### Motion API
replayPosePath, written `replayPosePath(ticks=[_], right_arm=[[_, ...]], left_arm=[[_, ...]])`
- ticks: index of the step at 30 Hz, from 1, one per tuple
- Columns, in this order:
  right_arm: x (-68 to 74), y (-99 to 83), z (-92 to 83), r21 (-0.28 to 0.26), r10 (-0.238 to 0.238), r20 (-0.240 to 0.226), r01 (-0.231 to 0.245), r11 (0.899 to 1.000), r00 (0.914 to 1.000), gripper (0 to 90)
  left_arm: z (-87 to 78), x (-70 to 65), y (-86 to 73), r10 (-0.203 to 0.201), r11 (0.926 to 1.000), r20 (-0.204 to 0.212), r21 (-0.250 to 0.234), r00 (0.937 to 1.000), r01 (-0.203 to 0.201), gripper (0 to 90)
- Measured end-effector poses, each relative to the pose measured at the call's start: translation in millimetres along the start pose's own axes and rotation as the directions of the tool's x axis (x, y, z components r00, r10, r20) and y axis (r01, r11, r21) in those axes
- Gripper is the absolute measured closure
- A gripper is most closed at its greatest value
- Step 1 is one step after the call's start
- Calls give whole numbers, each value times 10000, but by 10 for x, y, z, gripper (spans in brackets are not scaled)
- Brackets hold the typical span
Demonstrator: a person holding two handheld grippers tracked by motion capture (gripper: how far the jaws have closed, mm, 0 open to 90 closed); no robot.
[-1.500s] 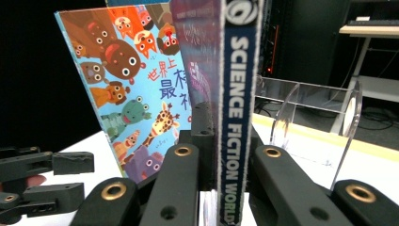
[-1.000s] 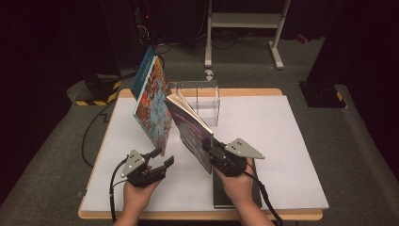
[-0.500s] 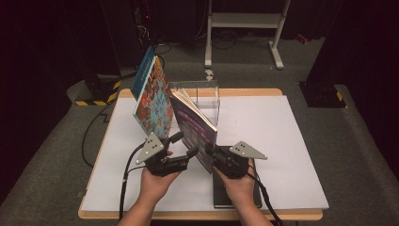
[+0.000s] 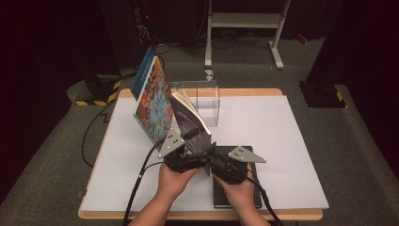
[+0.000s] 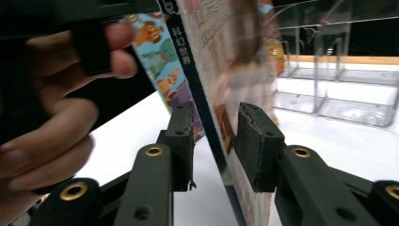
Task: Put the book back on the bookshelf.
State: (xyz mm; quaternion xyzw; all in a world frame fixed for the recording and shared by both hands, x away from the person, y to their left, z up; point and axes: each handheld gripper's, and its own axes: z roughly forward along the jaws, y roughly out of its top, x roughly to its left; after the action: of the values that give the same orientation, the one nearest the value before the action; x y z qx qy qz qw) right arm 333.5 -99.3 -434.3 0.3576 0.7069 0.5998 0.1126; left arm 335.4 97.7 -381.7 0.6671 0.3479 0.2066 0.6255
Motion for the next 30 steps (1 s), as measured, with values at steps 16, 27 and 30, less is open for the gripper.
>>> replayPosePath(ticks=[16, 27, 30], right_arm=[[162, -82, 6, 547, -620, -450, 644, 9964, 9971, 560], [-411, -177, -774, 639, -1692, 2606, 1579, 9854, 9505, 520], [-594, -291, -940, 303, -1431, 3307, 1411, 9895, 9328, 529]], left_arm=[[-104, 85, -60, 552, 9980, -928, 364, 9942, -520, 384], [-183, 78, -35, 996, 9934, -1060, 671, 9894, -928, 455], [-200, 74, -18, 935, 9933, -1079, 778, 9897, -854, 505]])
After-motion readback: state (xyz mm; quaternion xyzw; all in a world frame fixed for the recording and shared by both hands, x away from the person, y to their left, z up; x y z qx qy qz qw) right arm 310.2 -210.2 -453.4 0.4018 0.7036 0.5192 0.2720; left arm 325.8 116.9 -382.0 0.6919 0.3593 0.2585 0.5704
